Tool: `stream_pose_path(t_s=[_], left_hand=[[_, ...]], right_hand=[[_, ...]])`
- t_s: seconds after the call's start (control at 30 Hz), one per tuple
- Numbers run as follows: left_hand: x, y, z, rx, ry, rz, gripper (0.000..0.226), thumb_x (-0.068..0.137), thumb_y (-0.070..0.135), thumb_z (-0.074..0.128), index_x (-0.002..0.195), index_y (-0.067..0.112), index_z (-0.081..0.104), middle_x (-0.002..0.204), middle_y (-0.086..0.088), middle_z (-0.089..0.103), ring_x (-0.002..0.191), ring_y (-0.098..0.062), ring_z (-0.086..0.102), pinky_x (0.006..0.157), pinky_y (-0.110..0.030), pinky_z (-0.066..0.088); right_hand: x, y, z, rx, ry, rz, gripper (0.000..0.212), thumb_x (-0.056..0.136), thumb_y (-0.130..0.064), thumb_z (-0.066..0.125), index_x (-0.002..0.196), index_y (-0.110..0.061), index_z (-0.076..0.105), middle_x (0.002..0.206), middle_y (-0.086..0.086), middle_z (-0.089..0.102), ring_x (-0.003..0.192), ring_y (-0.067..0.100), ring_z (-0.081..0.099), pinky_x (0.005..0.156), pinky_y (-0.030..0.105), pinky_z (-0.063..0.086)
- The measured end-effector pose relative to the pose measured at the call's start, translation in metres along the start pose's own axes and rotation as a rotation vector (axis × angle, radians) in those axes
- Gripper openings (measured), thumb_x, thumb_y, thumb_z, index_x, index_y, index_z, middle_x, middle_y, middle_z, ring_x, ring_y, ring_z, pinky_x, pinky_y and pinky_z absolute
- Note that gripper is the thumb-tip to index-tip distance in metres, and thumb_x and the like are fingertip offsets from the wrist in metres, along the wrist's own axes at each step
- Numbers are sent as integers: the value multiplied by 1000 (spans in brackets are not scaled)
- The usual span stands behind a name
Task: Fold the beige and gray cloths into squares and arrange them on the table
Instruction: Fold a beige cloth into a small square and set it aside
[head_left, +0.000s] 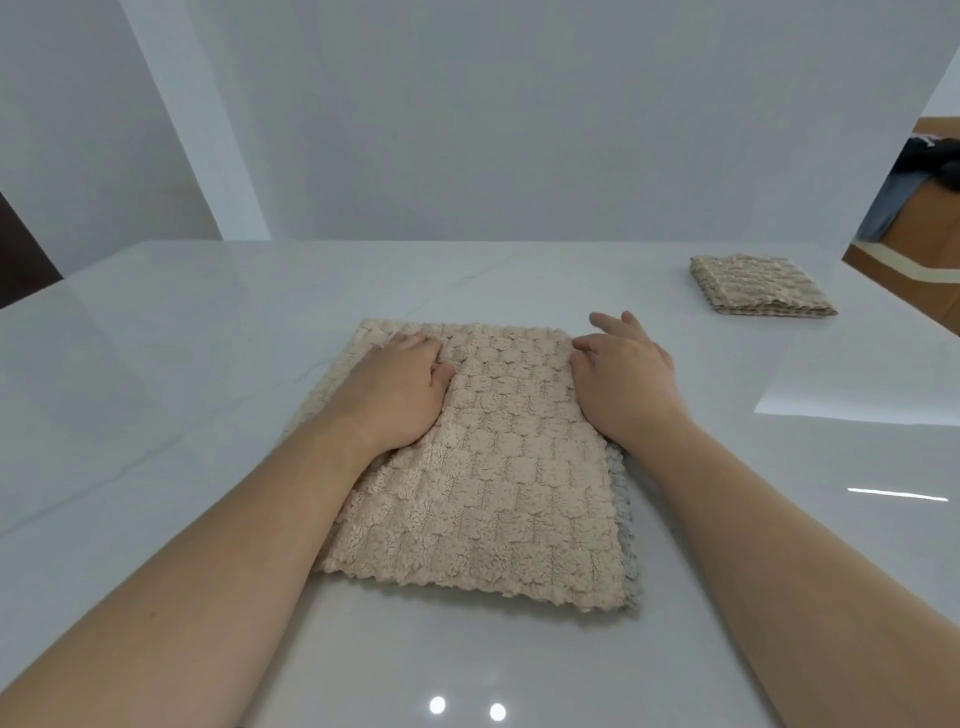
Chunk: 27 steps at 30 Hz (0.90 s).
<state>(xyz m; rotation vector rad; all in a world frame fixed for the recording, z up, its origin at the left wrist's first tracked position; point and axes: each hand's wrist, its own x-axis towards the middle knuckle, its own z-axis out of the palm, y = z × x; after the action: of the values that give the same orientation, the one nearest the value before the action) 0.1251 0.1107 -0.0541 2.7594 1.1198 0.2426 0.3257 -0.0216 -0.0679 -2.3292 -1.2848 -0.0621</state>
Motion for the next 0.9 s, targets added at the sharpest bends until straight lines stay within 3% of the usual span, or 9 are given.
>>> stream_pose_path(t_s=[0.07,0.17,0.37,0.5,0.67,0.8,0.9], left_hand=[[1,-2,1,-2,-8,-6,56,108,40,31,155,10,34,165,-9,28,154,-24,21,125,-44,18],[2,-5,3,3,-22,-9,58,108,42,29,157,11,31,166,-9,24,155,-24,17,126,-45,16],[-1,-1,0,10,-8,-7,55,108,40,31,155,10,35,164,-9,29,154,-24,21,126,-44,17],[0,0,-2,11,3,2,52,108,37,32,151,8,40,159,-10,38,150,-23,27,124,-44,20],[0,-1,-1,-2,4,6,51,108,38,34,149,8,43,156,-9,42,148,-24,32,122,-47,26],[0,-2,0,-28,43,-5,42,106,37,40,133,8,54,126,-5,58,123,-23,51,110,-48,40],[-3,1,-2,-58,59,-27,50,105,38,44,145,8,43,144,-8,52,133,-25,48,114,-41,37]], right_hand=[[-1,0,0,-7,10,-22,37,107,-25,37,118,-17,71,136,0,61,151,23,25,120,41,18],[-1,0,2,11,44,-35,34,105,-22,40,106,-14,73,110,2,72,141,27,41,117,40,24],[1,3,7,150,113,-82,29,106,-32,45,126,-28,65,119,-1,66,120,22,55,107,43,39],[7,5,10,141,77,-111,29,107,-30,43,127,-34,64,123,-4,61,125,20,49,108,41,33],[11,8,15,131,212,-197,25,102,-24,54,116,-27,75,110,-8,69,117,22,57,104,46,42],[6,5,9,159,323,-271,22,98,-20,59,111,-22,77,106,-5,73,111,25,62,98,49,47],[1,1,2,228,367,-346,26,93,-6,60,109,-17,78,107,-1,72,102,25,66,91,46,52]])
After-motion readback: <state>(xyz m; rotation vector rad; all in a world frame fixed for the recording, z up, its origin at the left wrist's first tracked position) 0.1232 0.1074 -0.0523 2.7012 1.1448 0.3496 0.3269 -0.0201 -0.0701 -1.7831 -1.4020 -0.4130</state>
